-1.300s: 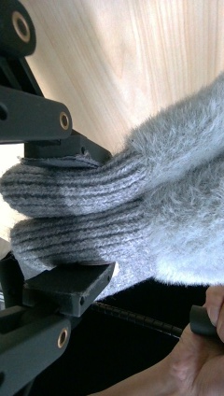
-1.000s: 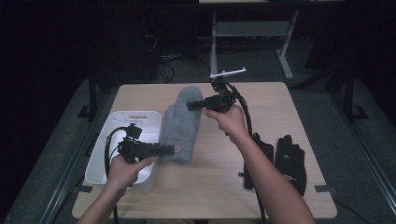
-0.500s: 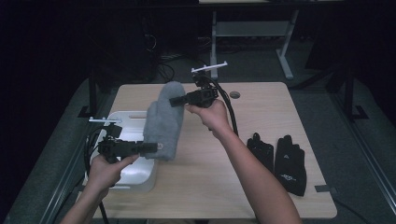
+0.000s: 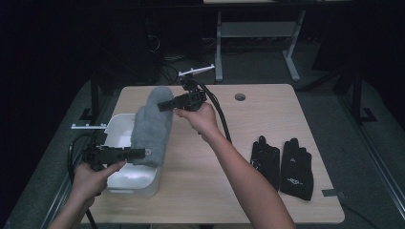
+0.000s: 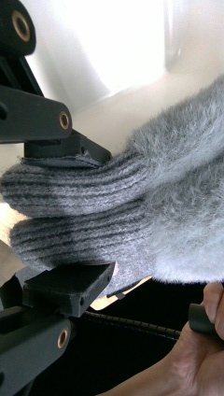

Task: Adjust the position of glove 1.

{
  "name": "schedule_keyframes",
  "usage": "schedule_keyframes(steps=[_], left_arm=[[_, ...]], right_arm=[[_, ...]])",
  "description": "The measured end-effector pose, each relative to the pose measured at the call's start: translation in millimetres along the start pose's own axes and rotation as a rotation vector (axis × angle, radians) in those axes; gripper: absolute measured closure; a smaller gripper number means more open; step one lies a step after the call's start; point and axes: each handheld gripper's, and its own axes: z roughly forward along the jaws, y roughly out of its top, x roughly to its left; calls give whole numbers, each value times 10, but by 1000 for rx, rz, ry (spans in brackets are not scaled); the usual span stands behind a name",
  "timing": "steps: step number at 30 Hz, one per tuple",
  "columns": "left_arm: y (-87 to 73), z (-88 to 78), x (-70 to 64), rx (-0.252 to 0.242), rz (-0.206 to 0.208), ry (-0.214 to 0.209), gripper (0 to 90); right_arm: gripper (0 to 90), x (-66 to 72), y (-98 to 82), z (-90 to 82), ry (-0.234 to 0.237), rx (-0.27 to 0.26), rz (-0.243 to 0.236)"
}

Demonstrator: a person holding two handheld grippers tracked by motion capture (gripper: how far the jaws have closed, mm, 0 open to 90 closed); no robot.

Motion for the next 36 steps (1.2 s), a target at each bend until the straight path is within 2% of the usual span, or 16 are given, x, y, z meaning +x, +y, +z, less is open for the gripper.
schedule_keyframes(steps=[6, 15, 21, 25, 27, 32, 36], left_arm=[[-65, -73, 84, -10, -20, 13, 468], [-156, -102, 205, -8, -47, 15, 467], [-221, -91, 320, -4, -62, 18, 466], [-279, -80, 393, 3, -90, 21, 464], [-301, -75, 440, 7, -89, 20, 463], [-361, -60, 521, 22, -116, 28, 460], [-398, -33, 552, 34, -125, 38, 458]], right_arm=[[718, 30, 13, 148, 5, 13, -11], [719, 34, -7, 328, 6, 42, -4], [719, 3, -27, 441, 0, 57, -12], [720, -19, -51, 532, 0, 71, -9], [720, -31, -65, 579, -1, 77, -3], [720, -70, -110, 694, -1, 96, 11], [720, -106, -160, 764, -1, 108, 16]])
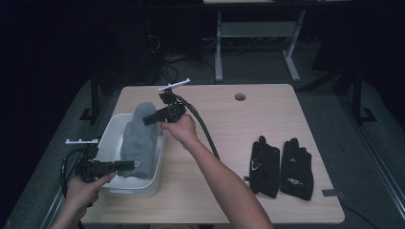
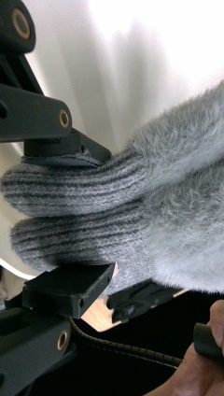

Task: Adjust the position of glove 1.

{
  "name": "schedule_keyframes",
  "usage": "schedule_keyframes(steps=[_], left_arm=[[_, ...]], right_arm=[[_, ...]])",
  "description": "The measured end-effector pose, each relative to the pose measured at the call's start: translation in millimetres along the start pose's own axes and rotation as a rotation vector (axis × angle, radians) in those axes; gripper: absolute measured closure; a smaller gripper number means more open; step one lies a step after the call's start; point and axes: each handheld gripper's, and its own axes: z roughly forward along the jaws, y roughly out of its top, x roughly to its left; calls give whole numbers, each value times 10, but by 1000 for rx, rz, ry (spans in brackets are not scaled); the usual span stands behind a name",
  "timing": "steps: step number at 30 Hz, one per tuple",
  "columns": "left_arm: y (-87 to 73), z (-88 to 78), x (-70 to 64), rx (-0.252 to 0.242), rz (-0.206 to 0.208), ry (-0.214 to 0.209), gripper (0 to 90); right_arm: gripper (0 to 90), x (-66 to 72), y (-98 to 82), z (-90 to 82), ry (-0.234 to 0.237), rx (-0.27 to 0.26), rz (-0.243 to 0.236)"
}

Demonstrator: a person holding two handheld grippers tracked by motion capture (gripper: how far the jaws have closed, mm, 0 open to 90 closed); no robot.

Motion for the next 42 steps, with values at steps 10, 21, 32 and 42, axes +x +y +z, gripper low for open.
schedule_keyframes(steps=[10, 21, 32, 42], left_arm=[[-36, 45, 71, 50, 2, 31, 452], [-63, 87, 124, 82, -7, 64, 439], [-79, 159, 137, 146, -25, 96, 339], [-100, 123, 158, 131, -43, 118, 274]], right_arm=[[721, -67, -87, 124, -5, 13, 12], [722, -96, -143, 208, -12, 26, 13], [723, -87, -188, 255, -25, 56, 4], [724, -98, -225, 378, -73, 105, -20]])
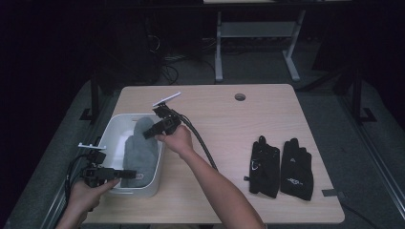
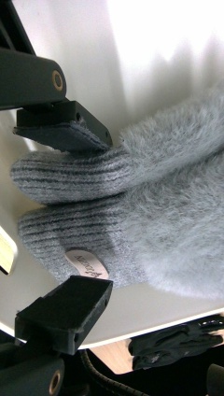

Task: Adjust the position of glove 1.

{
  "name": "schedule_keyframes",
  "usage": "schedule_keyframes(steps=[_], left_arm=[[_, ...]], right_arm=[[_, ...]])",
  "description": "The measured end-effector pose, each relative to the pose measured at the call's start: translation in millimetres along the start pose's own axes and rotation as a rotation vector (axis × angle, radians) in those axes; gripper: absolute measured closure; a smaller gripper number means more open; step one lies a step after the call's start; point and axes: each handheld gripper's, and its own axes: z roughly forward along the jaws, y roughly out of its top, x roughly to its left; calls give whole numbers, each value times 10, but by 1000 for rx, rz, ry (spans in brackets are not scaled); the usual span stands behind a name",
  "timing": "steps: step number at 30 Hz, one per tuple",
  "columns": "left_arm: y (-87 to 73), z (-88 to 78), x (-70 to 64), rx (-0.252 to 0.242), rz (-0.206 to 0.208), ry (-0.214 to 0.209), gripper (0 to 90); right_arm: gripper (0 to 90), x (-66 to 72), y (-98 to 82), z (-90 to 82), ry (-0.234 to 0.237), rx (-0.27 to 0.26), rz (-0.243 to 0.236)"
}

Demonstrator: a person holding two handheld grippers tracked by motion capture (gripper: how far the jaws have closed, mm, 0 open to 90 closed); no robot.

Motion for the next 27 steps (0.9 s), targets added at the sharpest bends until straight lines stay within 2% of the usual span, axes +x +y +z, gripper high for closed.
schedule_keyframes(steps=[3, 8, 10, 14, 16, 20, 27], left_arm=[[-10, -62, 3, -41, -6, -13, 278], [0, -58, -5, -41, 3, -6, 278], [5, -59, -8, -55, -8, -11, 278], [27, -95, -22, -65, 10, 0, 278], [40, -109, -36, -72, 16, 1, 278], [61, -131, -61, -86, 13, -26, 278], [101, -186, -134, -116, 49, -4, 278]], right_arm=[[724, 4, 2, -1, -3, 6, -5], [706, 11, -9, 67, -8, 27, -8], [667, 16, -6, 84, -23, 33, -14], [542, 12, 12, 66, -69, 35, -28], [513, 10, 26, 40, -75, 26, -22], [502, 30, 61, -41, -74, -11, -24], [495, 24, 83, -158, -79, -41, -25]])
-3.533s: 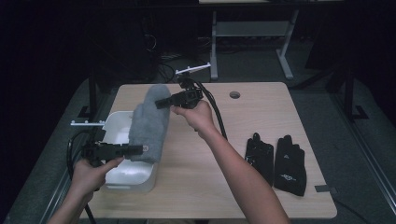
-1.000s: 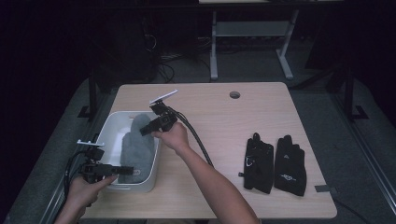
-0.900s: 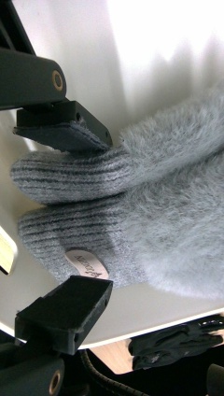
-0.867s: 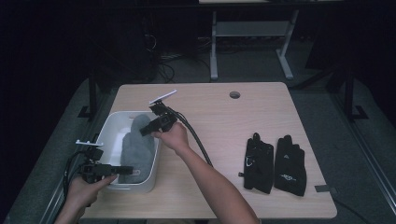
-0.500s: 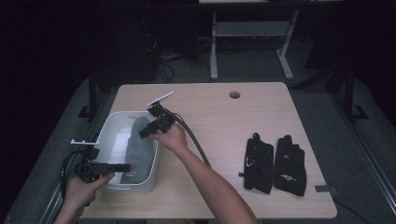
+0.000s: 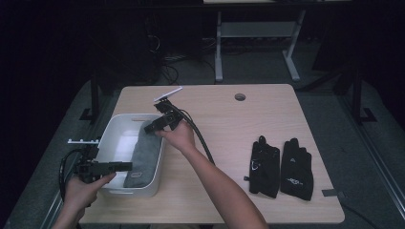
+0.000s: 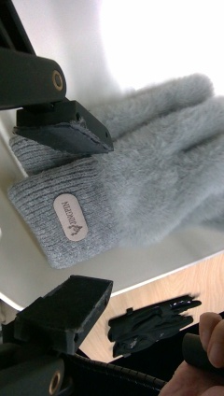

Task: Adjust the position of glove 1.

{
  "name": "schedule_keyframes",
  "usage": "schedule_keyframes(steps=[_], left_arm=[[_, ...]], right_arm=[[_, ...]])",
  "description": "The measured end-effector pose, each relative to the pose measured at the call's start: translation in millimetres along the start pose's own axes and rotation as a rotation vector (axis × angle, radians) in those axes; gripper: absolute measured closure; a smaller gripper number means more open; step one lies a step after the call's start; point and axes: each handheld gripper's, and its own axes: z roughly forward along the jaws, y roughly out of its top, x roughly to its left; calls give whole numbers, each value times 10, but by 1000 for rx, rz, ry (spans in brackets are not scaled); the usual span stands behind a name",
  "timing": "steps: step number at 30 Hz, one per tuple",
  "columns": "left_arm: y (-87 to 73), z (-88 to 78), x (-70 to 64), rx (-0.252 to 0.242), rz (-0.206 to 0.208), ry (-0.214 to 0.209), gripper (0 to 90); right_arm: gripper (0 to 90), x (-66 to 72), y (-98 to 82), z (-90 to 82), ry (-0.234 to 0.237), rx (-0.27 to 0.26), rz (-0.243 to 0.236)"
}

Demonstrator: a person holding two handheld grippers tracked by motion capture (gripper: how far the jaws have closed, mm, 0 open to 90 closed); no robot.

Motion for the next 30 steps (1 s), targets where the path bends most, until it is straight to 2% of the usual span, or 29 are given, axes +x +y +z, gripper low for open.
schedule_keyframes(steps=[4, 11, 13, 21, 30], left_arm=[[22, -26, -34, -12, 9, 5, 279], [66, -23, -115, -21, 35, -3, 279], [80, -19, -137, -28, 36, -9, 281], [131, -34, -224, -49, 53, -41, 298], [173, -33, -329, -70, 75, -81, 286]], right_arm=[[495, -18, 14, -86, -3, -23, 1], [491, -51, 13, -201, 2, -31, -3], [492, -61, 9, -230, 30, -40, 1], [452, -83, -4, -349, 78, -66, -5], [412, -130, -35, -494, 100, -89, -14]])
